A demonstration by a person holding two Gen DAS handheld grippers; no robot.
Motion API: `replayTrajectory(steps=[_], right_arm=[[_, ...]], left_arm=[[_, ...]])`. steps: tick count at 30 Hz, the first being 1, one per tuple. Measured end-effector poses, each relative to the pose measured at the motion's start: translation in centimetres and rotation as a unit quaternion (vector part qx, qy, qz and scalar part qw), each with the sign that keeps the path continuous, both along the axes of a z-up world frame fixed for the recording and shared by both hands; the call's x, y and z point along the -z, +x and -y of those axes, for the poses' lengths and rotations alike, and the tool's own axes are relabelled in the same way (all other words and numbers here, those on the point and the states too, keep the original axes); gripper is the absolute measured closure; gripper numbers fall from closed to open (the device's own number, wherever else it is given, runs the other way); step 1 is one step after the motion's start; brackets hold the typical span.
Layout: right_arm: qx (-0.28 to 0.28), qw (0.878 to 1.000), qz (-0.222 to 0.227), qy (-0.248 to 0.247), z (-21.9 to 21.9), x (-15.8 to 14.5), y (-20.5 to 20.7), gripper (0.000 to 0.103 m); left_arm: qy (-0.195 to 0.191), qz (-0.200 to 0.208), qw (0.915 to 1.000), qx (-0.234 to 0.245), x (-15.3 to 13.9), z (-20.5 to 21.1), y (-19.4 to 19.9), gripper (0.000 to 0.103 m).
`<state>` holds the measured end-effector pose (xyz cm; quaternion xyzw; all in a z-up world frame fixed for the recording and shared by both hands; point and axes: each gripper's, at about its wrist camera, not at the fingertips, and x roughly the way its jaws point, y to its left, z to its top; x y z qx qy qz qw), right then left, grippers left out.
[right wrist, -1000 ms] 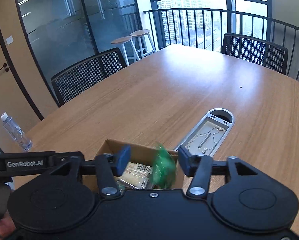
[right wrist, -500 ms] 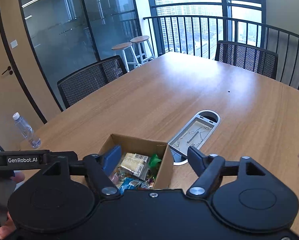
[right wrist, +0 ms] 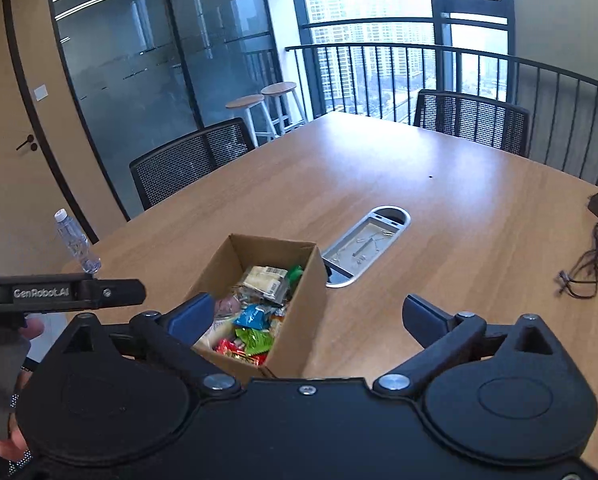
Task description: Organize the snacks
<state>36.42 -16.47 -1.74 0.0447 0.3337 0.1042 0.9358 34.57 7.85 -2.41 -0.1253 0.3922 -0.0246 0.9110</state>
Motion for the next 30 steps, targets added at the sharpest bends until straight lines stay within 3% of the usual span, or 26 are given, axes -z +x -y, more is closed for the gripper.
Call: replayTrajectory(steps=[13,30], right_arm=[[0.021,1.000,0.009,-0.014,2.8,-1.7,-7.2,0.000],[0.019,0.999,0.021,-0.017,4.0,-2.9,-13.8,0.000]], left_arm=[[0.046,0.018,0.9985,0.023,-2.8,1.9,-7.6,0.000],[0.063,0.036,0.9969,0.031,-4.7,3.9,-14.2,0.000]])
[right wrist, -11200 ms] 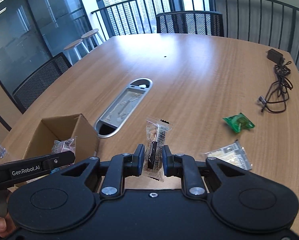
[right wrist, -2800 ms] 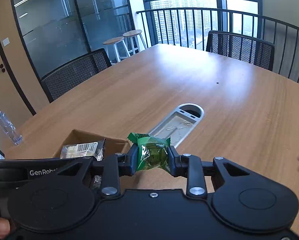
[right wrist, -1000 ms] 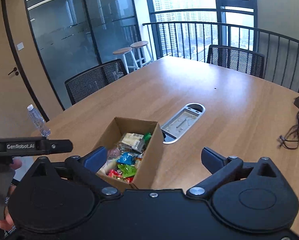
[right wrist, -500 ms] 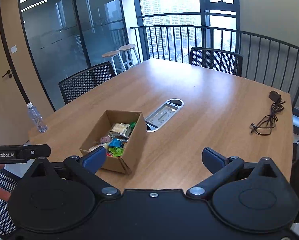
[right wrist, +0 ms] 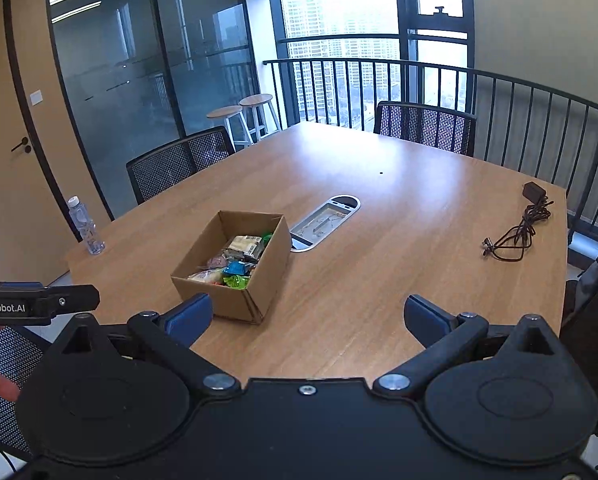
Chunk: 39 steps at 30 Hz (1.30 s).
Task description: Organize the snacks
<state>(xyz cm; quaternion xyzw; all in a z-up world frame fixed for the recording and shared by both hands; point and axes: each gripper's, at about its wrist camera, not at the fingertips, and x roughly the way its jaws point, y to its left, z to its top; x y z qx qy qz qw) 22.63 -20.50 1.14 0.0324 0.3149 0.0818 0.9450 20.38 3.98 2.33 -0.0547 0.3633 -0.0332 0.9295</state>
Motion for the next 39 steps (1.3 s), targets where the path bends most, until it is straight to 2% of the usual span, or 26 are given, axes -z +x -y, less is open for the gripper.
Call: replayTrajectory(steps=[14,39], right_arm=[[-0.007,1.000,0.006,-0.002,-0.5,0.3,-1.7,0.000],[-0.030,0.999,-0.001,-0.029,-1.7,0.0,-0.9,0.000]], left_arm=[[0.007,0.009,0.9999,-0.003,0.0,0.4,-2.0,0.000],[0.004,0.009,0.9998,-0.018,0.0,-0.4,-1.1,0.000]])
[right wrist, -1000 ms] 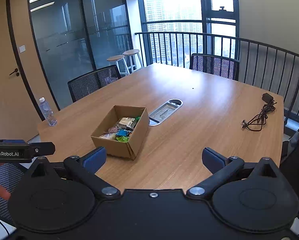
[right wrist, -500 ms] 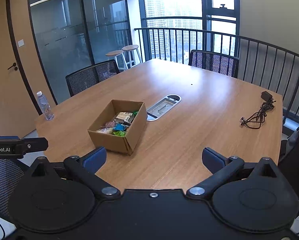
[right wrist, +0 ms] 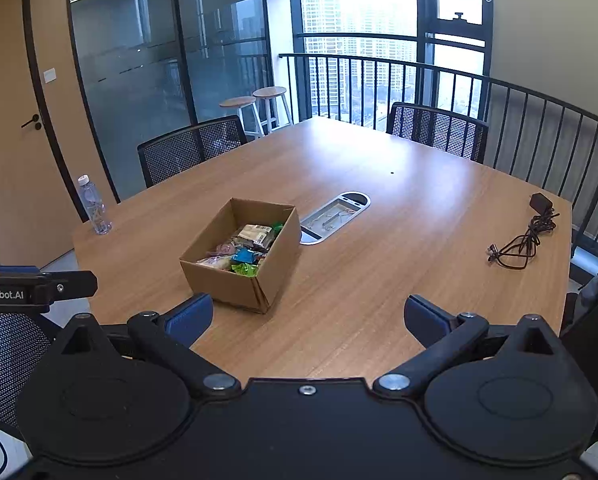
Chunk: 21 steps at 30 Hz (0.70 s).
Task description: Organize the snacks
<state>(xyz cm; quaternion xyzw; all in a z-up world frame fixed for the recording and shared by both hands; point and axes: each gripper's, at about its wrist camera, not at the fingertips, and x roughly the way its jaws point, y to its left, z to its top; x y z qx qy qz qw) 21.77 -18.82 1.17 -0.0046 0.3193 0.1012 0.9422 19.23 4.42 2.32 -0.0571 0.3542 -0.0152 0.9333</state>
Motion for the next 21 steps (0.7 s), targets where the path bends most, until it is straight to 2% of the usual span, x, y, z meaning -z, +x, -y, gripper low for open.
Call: replayTrajectory(steps=[21], right_arm=[[-0.023,1.000,-0.002,-0.016,-1.2,-0.3,0.0,0.000]], left_arm=[[0.006,0.009,0.9999,-0.010,-0.2,-0.5,-0.4,0.000]])
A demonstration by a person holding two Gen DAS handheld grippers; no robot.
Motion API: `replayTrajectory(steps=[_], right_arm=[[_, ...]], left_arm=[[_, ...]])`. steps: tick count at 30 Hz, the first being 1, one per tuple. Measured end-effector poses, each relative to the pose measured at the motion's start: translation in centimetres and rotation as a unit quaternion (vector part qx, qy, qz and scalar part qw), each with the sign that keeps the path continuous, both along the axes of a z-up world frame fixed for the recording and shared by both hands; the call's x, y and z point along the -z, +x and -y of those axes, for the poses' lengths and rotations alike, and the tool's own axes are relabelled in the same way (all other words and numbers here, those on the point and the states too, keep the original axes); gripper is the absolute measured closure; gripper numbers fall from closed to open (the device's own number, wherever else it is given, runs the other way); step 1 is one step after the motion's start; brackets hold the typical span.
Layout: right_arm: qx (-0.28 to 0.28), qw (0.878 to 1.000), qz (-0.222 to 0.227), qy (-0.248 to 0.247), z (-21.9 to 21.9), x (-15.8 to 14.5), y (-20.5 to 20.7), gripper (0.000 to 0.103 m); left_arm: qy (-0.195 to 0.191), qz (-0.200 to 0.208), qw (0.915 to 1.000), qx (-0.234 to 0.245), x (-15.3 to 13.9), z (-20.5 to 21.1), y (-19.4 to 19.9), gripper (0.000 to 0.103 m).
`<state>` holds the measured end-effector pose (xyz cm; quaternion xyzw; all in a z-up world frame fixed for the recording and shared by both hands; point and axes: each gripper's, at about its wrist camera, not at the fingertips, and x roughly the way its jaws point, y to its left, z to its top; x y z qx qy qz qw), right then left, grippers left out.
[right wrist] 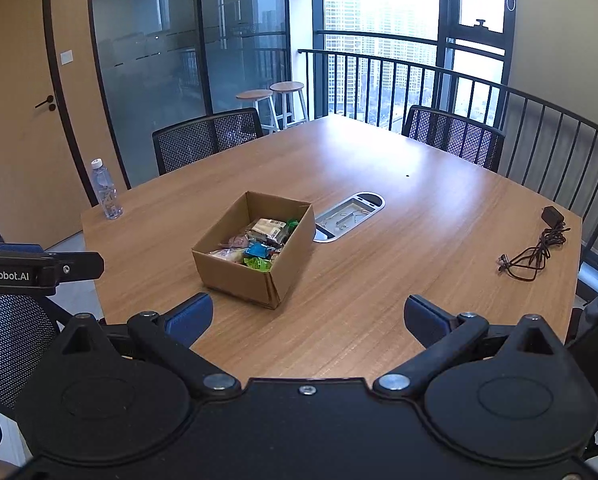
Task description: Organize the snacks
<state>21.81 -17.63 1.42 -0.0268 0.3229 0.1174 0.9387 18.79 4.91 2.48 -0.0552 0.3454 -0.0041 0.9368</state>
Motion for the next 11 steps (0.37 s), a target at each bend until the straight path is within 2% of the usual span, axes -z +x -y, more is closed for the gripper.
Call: replayTrajectory(steps=[11], right_arm=[[0.012,1.000,-0.002,0.006,-0.05,0.80,0.75,0.000]], left_arm=[[0.007,-0.008,0.9998,0.015,0.33,0.00,0.72,0.000]])
